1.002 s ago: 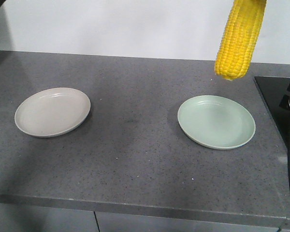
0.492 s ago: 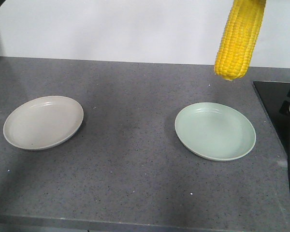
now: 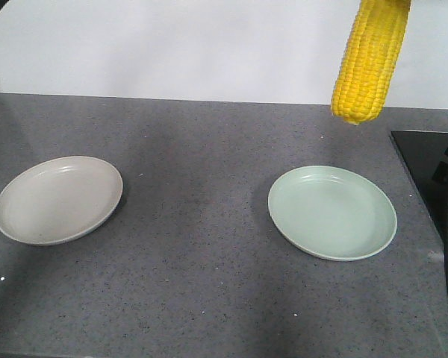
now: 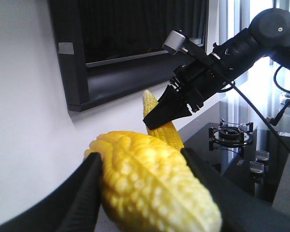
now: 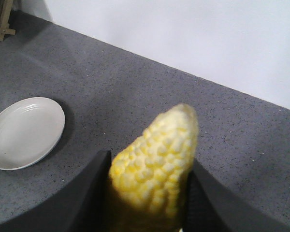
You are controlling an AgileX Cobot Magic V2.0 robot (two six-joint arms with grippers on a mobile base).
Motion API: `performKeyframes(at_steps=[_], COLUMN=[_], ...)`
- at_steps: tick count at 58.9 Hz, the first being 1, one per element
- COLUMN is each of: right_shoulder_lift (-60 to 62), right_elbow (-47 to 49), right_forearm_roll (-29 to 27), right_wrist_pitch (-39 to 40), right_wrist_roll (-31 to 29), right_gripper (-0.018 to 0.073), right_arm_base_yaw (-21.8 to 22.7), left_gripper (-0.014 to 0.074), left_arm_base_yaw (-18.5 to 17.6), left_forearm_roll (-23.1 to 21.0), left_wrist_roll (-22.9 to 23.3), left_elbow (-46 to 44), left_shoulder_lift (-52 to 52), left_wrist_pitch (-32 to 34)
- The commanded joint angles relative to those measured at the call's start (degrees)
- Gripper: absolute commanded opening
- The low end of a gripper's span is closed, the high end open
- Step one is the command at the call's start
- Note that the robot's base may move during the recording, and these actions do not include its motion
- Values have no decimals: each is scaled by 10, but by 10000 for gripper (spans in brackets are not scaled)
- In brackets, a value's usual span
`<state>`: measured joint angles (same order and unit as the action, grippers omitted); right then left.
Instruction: Distribute corn equally
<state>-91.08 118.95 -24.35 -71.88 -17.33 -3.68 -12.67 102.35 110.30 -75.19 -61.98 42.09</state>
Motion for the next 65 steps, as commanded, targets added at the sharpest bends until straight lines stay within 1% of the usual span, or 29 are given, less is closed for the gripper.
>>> performKeyframes(at_steps=[1,65], right_shoulder_lift=[21,21], right_elbow=[16,16], right_forearm_roll=[-14,-14], right_wrist_pitch=[32,32], right_wrist_roll=[-4,-4], right_gripper=[-8,-8], right_arm_base_yaw=[2,2], left_gripper=[-6,-6], left_arm_base_yaw=[-1,-1], left_forearm_roll=[2,2], left_wrist_roll=[5,5], left_elbow=[-17,-17], left_shoulder_lift=[8,8], left_wrist_pitch=[-21,-21])
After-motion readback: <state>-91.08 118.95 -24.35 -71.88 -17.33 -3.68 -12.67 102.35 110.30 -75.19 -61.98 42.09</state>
